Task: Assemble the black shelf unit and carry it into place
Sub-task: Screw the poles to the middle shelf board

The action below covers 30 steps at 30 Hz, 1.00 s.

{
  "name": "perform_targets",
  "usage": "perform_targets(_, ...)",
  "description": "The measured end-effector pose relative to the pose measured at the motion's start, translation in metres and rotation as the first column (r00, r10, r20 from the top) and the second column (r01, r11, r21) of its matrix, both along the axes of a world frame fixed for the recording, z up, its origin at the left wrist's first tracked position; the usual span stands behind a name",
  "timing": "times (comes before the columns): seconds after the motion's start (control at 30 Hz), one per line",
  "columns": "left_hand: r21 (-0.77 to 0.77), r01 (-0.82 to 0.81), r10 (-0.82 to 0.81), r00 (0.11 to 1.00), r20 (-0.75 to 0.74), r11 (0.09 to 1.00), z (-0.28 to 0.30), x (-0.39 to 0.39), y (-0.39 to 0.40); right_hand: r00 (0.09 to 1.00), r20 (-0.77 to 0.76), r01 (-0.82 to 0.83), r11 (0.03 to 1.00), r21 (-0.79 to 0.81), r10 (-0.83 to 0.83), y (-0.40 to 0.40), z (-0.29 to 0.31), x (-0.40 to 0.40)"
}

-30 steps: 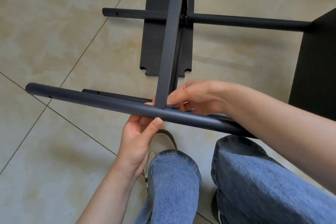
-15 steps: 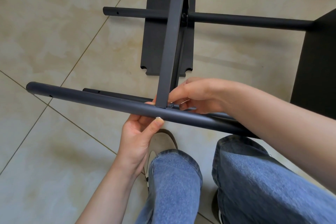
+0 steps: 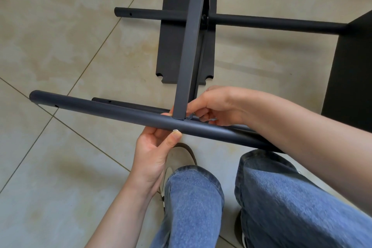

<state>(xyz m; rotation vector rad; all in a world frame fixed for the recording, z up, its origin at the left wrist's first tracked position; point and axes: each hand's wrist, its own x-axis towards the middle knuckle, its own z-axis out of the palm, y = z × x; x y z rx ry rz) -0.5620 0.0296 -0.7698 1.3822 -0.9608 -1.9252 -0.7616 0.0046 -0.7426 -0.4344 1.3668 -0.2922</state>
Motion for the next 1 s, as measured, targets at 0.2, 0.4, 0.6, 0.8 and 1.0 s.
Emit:
perform_targets(0.2,0.006,0.003,-0.003,1.000,-0.013,1.000,0.006,-0.003,0.001,0.995,-0.028,0.099,0.992,-0.076,-0.101,0.006,-0.001,0.001)
perform_targets(0.4,0.071,0.026,-0.024,0.999,-0.036,0.997,0.018,-0.004,0.004,0.974,-0.212,-0.121,0.972,-0.201,0.078,0.014,0.021,-0.020)
perform_targets(0.6,0.207,-0.019,0.020,1.000,-0.002,0.978,0.028,-0.005,0.013,0.833,-0.553,-0.251,0.906,-0.340,0.023,0.016,0.074,-0.070)
perform_targets(0.8,0.297,-0.068,0.046,0.996,0.080,0.952,0.045,-0.011,0.022,0.602,-0.756,-0.332,0.780,-0.530,-0.257,0.016,0.116,-0.116)
perform_targets(1.0,0.418,-0.093,0.076,0.996,0.056,0.904,0.060,-0.026,0.017,0.327,-0.890,-0.515,0.729,-0.450,-0.318,0.001,0.101,-0.139)
